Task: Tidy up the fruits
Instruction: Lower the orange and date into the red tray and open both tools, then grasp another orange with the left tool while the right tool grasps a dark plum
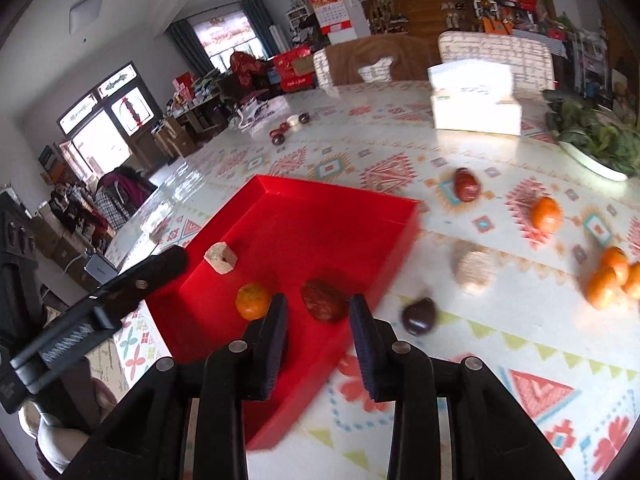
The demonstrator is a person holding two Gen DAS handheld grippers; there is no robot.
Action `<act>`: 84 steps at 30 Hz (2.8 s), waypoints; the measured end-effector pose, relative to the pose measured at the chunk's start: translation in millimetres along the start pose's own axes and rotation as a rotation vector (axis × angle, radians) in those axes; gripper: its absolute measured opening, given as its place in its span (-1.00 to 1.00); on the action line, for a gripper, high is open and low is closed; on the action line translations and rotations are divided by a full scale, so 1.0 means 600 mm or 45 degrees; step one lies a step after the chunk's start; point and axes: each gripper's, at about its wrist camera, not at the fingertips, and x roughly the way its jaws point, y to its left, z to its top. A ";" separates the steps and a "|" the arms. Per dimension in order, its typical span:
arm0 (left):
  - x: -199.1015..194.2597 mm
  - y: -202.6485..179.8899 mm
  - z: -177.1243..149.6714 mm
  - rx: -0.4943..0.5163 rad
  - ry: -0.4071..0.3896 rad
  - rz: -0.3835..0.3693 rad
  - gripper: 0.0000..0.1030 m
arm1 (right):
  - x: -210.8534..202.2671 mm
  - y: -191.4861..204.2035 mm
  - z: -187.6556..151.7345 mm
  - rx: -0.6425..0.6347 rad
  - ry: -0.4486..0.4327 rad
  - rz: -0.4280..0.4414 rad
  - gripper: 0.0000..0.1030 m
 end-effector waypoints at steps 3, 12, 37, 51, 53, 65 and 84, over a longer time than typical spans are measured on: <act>-0.014 -0.032 -0.009 -0.004 -0.016 -0.050 0.37 | -0.041 -0.040 -0.016 0.042 -0.036 -0.023 -0.25; 0.010 -0.140 -0.048 0.071 0.035 -0.123 0.42 | -0.186 -0.212 -0.080 0.183 -0.149 -0.252 -0.10; 0.134 -0.318 -0.087 0.308 0.256 -0.204 0.42 | -0.237 -0.425 -0.083 0.432 -0.163 -0.365 -0.07; 0.284 -0.442 -0.095 0.507 0.352 -0.315 0.42 | -0.155 -0.458 -0.054 0.433 -0.088 -0.419 -0.21; 0.295 -0.450 -0.097 0.531 0.350 -0.297 0.42 | -0.156 -0.462 -0.053 0.442 -0.093 -0.414 -0.30; 0.313 -0.465 -0.109 0.601 0.371 -0.266 -0.36 | -0.160 -0.469 -0.056 0.473 -0.122 -0.398 -0.45; 0.096 -0.236 -0.037 0.191 0.113 -0.207 -0.36 | -0.192 -0.375 -0.056 0.409 -0.219 -0.312 -0.46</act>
